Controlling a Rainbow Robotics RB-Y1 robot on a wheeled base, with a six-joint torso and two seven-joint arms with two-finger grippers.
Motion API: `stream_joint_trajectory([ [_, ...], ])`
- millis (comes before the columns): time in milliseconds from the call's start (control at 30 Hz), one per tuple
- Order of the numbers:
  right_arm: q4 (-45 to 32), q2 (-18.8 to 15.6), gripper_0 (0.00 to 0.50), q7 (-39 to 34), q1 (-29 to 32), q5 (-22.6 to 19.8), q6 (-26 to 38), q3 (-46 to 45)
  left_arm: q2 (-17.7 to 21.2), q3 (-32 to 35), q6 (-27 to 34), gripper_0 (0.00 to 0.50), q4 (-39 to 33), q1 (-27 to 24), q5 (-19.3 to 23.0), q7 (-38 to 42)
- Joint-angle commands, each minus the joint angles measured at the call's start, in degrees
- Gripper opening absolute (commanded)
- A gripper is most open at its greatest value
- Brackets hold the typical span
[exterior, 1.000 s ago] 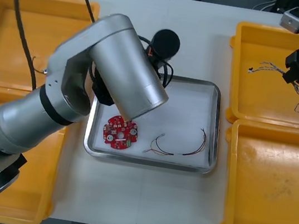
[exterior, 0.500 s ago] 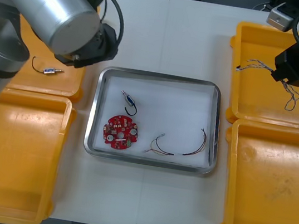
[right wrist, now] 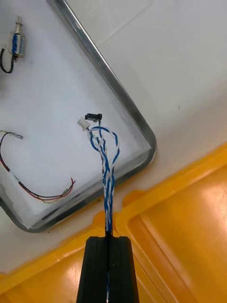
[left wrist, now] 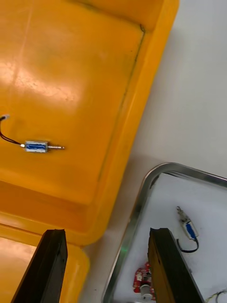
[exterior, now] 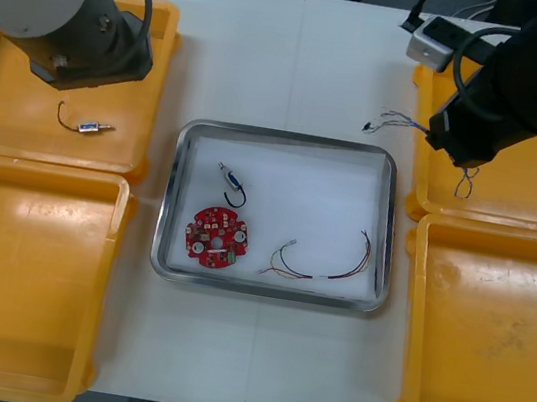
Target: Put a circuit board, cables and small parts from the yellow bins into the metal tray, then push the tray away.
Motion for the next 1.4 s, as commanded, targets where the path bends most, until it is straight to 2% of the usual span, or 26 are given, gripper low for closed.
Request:
stream_joint_trajectory([
  [33, -2.61, 1.22, 0.000, 3.57, -0.20, -0.50, -4.03, 4.08, 3.31, 2.50, 0.41, 0.500, 2.71, -2.50, 0.58, -8.92],
  [133, -2.96, 1.40, 0.000, 7.44, -0.29, -0.24, -7.29, 6.89, 4.27, 2.59, 0.41, 0.500, 5.26, -2.50, -0.04, -12.79],
  [300, -2.87, 1.40, 0.000, 16.49, -0.20, -0.42, -12.21, 11.72, 5.50, 2.50, -3.06, 0.500, 9.74, -2.50, -0.39, -19.29],
  [433, -2.87, 1.40, 0.000, 20.80, -0.20, -0.33, -14.76, 14.63, 6.21, 2.50, -5.35, 0.500, 12.82, -2.50, -0.74, -24.12],
  [633, -1.03, 1.57, 0.000, 28.80, -0.20, 1.96, -22.32, 21.39, 6.82, 2.50, -9.48, 0.500, 18.18, -2.50, -0.65, -32.03],
  [733, 0.82, 2.01, 0.000, 31.87, -0.29, 3.45, -25.48, 24.03, 6.82, 2.50, -11.15, 0.500, 19.76, -2.50, -0.21, -33.18],
  [867, 4.33, 3.33, 0.000, 35.74, -0.20, 4.33, -27.41, 25.26, 6.82, 2.50, -11.68, 0.500, 20.20, -2.50, 0.14, -31.68],
  [1100, 14.35, 7.73, 0.000, 42.60, -0.73, 5.03, -29.87, 26.31, 6.82, 2.50, -12.38, 0.500, 20.29, -2.50, 1.28, -18.41],
  [1233, 18.75, 9.92, 0.000, 42.69, -1.96, 6.97, -33.30, 29.48, 6.91, 2.50, -13.35, 0.500, 21.78, -2.50, 1.37, -9.71],
  [1400, 22.00, 11.51, 0.000, 42.51, -2.31, 8.37, -34.71, 30.09, 6.91, 2.50, -15.90, 0.500, 24.68, -2.50, 1.55, -1.89],
])
